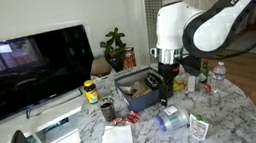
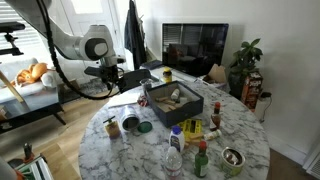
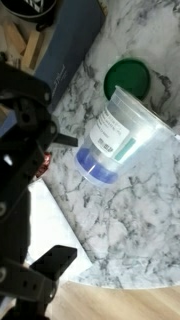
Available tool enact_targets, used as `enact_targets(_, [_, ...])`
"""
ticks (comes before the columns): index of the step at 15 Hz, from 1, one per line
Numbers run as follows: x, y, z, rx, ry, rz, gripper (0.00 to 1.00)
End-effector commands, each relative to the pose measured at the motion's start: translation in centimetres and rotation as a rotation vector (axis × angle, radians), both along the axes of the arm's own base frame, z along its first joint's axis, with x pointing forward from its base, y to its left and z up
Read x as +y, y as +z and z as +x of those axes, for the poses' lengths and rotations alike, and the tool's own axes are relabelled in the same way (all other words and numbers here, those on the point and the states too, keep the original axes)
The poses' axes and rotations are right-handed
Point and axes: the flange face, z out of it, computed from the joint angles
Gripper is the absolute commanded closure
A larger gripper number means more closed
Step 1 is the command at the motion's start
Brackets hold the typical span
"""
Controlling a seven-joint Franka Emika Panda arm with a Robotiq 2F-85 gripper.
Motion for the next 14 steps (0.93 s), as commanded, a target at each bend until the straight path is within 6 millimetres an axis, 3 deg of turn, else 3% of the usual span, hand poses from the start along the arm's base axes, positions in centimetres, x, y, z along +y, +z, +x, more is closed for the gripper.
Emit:
enact_targets(1, [1.0, -3.2, 1.2, 0.041, 0.188, -0.043, 0.00])
enact_targets(7, [1.8, -7.8, 3.0, 0.088, 0.468, -0.122, 0.00])
enact_targets(14, [1.9, -11.4, 4.1, 0.109, 0.733, -0.233, 0.00])
